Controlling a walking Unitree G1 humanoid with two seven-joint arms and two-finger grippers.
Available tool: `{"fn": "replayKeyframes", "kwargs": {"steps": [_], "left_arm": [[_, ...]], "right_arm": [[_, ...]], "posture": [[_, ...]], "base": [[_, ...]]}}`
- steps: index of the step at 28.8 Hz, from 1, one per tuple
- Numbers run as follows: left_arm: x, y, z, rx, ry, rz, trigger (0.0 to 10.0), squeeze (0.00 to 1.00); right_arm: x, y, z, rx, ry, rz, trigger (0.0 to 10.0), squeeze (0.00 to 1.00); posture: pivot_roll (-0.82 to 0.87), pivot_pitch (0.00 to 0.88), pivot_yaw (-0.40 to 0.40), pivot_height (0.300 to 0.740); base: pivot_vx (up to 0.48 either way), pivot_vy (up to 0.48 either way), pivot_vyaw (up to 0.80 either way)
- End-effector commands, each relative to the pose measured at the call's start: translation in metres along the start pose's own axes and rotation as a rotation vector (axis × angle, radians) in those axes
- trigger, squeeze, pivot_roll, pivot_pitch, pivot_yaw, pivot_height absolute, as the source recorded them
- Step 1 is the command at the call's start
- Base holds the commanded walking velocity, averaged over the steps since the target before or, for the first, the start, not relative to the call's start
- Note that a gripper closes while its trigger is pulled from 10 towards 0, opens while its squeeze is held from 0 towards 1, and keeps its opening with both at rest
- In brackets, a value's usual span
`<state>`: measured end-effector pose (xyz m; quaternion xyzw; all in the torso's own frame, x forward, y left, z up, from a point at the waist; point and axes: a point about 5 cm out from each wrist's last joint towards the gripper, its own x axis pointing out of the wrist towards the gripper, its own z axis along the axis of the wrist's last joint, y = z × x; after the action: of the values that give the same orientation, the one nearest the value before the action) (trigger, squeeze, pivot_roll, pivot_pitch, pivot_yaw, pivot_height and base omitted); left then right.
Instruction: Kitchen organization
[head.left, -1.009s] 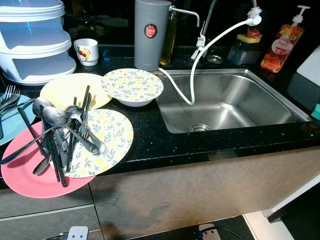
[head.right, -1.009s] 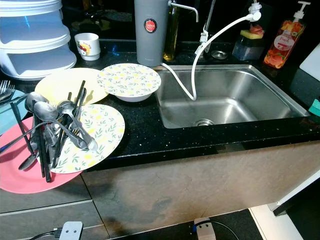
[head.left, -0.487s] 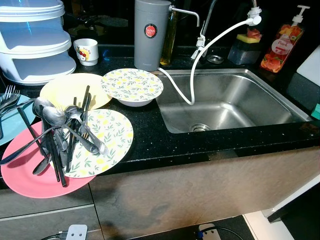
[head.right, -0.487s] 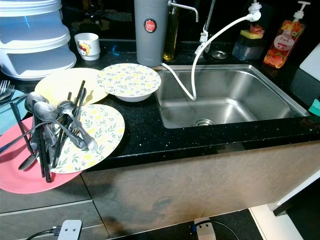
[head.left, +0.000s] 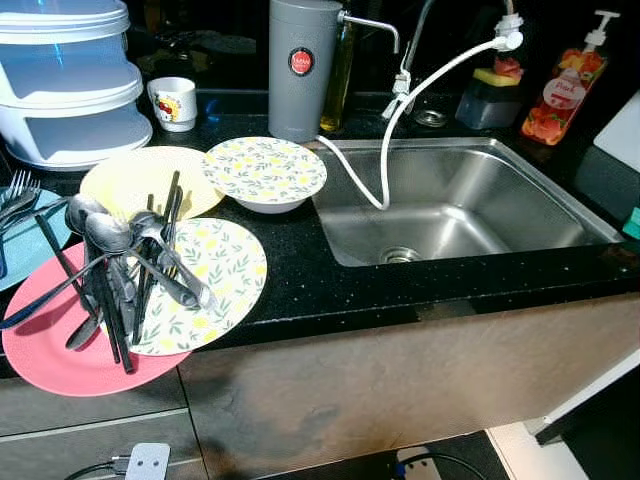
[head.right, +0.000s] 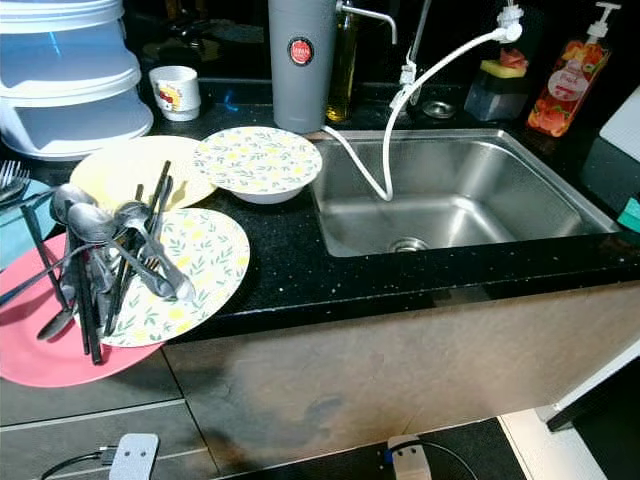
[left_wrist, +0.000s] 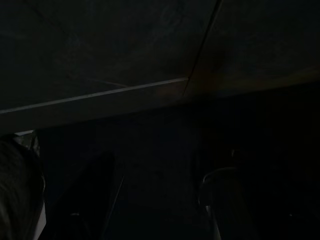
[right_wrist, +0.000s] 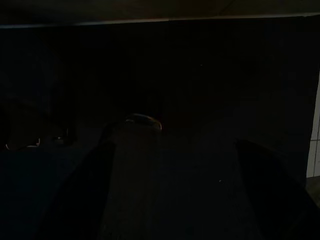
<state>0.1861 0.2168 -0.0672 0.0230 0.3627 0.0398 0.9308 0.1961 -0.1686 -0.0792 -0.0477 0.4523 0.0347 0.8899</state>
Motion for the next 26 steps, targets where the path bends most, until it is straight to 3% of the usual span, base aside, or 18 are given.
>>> {"fn": "replayKeyframes", "kwargs": {"steps": [1,26], "left_arm": [[-0.0020,0.0007,-0.0060,0.023,0.021,-0.006,10.0,0.00],[-0.0035,-0.0035,-0.0085,0.068,0.017,-0.031,10.0,0.00]], "right_arm": [[-0.0013,-0.0004,-0.0082,-0.008,0.024,-0.005,10.0,0.00],[-0.0011,-0.0003,-0.0076,-0.015,0.025,-0.001,10.0,0.00]], "posture": [[0.06,0.119,-0.052,0.740],[0.06,0.103,-0.055,0.740]], "base": [[0.000,0.000,0.00],[0.000,0.000,0.00]]}}
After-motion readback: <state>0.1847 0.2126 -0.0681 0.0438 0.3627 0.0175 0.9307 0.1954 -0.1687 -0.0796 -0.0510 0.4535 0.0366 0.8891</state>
